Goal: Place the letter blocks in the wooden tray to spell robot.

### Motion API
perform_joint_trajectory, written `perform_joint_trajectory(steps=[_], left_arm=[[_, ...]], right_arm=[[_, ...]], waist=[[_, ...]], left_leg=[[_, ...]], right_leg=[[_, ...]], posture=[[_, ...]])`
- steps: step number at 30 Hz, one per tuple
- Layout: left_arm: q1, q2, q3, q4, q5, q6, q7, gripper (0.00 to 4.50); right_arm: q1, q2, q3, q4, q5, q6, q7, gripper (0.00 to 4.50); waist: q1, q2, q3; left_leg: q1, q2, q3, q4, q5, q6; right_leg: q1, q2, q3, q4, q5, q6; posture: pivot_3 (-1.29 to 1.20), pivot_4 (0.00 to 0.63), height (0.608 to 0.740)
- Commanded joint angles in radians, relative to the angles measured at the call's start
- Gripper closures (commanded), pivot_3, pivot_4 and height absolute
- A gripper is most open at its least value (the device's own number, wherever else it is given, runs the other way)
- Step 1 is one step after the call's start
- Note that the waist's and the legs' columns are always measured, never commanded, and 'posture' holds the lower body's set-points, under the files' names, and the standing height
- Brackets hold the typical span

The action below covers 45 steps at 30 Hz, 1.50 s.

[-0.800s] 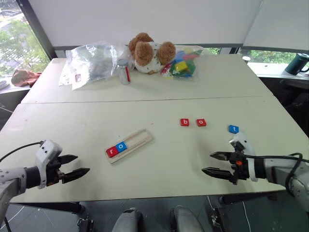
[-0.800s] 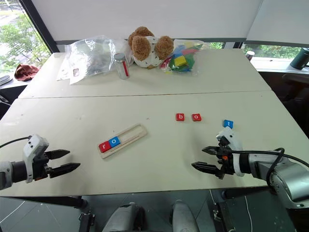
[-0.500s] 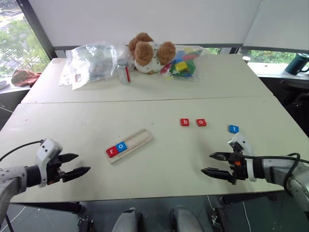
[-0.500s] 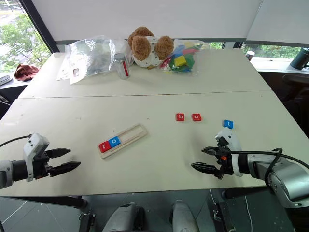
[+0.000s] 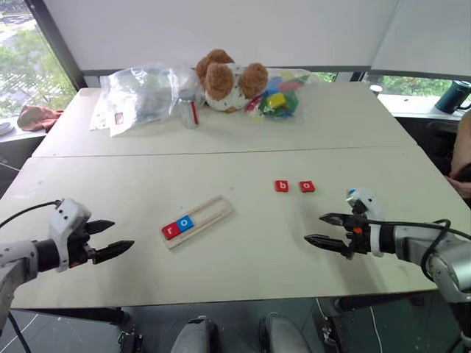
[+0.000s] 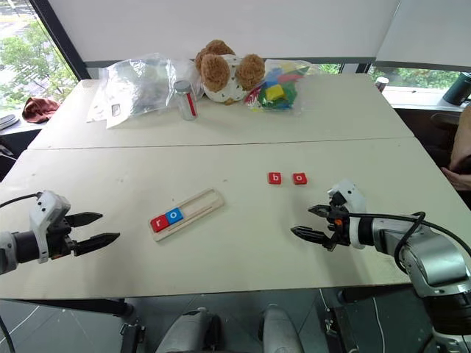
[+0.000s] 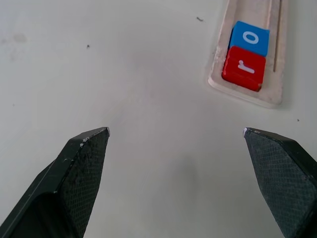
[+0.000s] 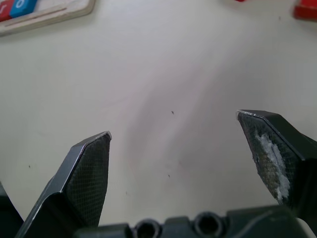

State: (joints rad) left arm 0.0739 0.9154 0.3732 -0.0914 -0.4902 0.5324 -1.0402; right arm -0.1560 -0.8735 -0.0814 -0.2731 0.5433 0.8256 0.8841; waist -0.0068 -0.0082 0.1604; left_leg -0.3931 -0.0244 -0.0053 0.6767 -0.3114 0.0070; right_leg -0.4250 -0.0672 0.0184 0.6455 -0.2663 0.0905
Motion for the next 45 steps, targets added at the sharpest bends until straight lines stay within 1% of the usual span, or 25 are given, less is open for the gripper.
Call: perform_joint_trajectory(steps=[1, 6, 11, 15, 20, 27, 31, 36, 39, 40, 42, 45], left_arm=[[-0.059, -0.029, -0.041, -0.101, -0.017, -0.020, 0.021, 0.00], [-0.088, -0.101, -0.179, -0.135, 0.053, -0.088, 0.035, 0.00], [-0.113, -0.132, -0.268, -0.077, 0.113, -0.175, 0.023, 0.00], [-0.145, -0.171, -0.292, -0.001, 0.146, -0.249, 0.038, 0.00], [-0.180, -0.198, -0.324, 0.102, 0.209, -0.354, 0.041, 0.00], [-0.154, -0.186, -0.360, 0.106, 0.204, -0.332, -0.021, 0.00], [-0.154, -0.189, -0.363, 0.096, 0.198, -0.315, -0.018, 0.00], [-0.168, -0.195, -0.369, 0.131, 0.211, -0.323, -0.018, 0.00], [-0.176, -0.199, -0.375, 0.163, 0.216, -0.342, -0.028, 0.90], [-0.178, -0.198, -0.378, 0.170, 0.218, -0.347, -0.031, 1.37], [-0.182, -0.192, -0.388, 0.164, 0.215, -0.344, -0.050, 1.41], [-0.233, -0.182, -0.403, 0.134, 0.199, -0.323, -0.084, 1.41]], right_arm=[[-0.037, -0.004, 0.017, -0.068, 0.030, 0.019, 0.024, 0.08], [-0.108, 0.048, 0.105, -0.159, 0.046, 0.054, 0.007, 0.08], [-0.159, 0.109, 0.192, -0.219, 0.035, 0.089, -0.038, 0.08], [-0.153, 0.138, 0.215, -0.246, 0.039, 0.104, -0.066, 0.08], [-0.125, 0.132, 0.227, -0.254, 0.023, 0.094, -0.073, 0.08], [-0.111, 0.131, 0.210, -0.254, 0.020, 0.095, -0.089, 0.08], [-0.106, 0.131, 0.206, -0.255, 0.021, 0.095, -0.099, 0.08], [-0.103, 0.132, 0.204, -0.256, 0.023, 0.094, -0.106, 0.08], [-0.103, 0.128, 0.200, -0.254, 0.024, 0.095, -0.106, 0.00], [-0.102, 0.127, 0.198, -0.254, 0.025, 0.097, -0.107, 0.00], [-0.096, 0.120, 0.192, -0.254, 0.026, 0.098, -0.107, 0.00], [-0.086, 0.119, 0.158, -0.237, 0.024, 0.094, -0.121, 0.00]], waist=[[-0.001, 0.000, 0.000], [-0.010, 0.000, 0.000], [-0.006, 0.000, 0.000], [-0.001, 0.000, 0.000], [-0.003, -0.001, 0.000], [-0.005, 0.000, 0.000], [-0.004, 0.000, -0.001], [-0.003, 0.000, -0.001], [-0.003, 0.000, -0.001], [-0.004, 0.000, -0.001], [-0.003, 0.000, -0.001], [0.001, 0.000, -0.001]], left_leg=[[0.000, 0.000, 0.000, 0.000, 0.000, 0.000], [0.000, 0.000, 0.000, 0.001, 0.000, 0.000], [0.000, 0.000, 0.000, -0.001, 0.000, 0.000], [-0.001, 0.000, 0.000, 0.001, 0.000, 0.000], [-0.001, 0.000, 0.000, 0.002, 0.000, 0.000], [0.000, 0.000, 0.000, 0.002, 0.000, 0.000], [0.000, 0.000, 0.000, 0.002, 0.000, 0.000], [0.000, 0.000, 0.000, 0.002, 0.000, 0.000], [0.000, 0.000, 0.000, 0.002, 0.000, 0.000], [0.000, 0.000, 0.000, 0.002, 0.000, 0.000], [0.000, 0.000, 0.000, 0.002, 0.000, 0.000], [0.000, 0.000, 0.000, 0.002, 0.000, 0.000]], right_leg=[[0.000, 0.000, 0.000, 0.000, 0.000, 0.000], [0.000, 0.000, 0.000, 0.001, 0.000, 0.000], [-0.001, 0.001, 0.000, 0.001, 0.000, 0.000], [0.000, 0.000, 0.000, 0.000, 0.000, 0.000], [0.000, 0.000, 0.000, 0.001, 0.000, 0.000], [0.000, 0.000, 0.000, 0.001, 0.000, 0.000], [0.000, 0.000, 0.000, 0.001, 0.000, 0.000], [0.000, 0.000, 0.000, 0.001, 0.000, 0.000], [0.001, 0.000, 0.000, 0.001, 0.000, 0.000], [0.001, 0.000, 0.000, 0.001, 0.000, 0.000], [0.001, 0.000, 0.000, 0.001, 0.000, 0.000], [0.001, 0.000, 0.000, 0.001, 0.000, 0.000]], posture=[[0.00, 0.150, 0.740], [0.00, 0.150, 0.740], [0.00, 0.150, 0.740], [0.00, 0.150, 0.740], [0.00, 0.150, 0.740], [0.00, 0.150, 0.740], [0.00, 0.150, 0.740], [0.00, 0.150, 0.740], [0.00, 0.150, 0.740], [0.00, 0.150, 0.740], [0.00, 0.150, 0.740], [0.00, 0.150, 0.740]])
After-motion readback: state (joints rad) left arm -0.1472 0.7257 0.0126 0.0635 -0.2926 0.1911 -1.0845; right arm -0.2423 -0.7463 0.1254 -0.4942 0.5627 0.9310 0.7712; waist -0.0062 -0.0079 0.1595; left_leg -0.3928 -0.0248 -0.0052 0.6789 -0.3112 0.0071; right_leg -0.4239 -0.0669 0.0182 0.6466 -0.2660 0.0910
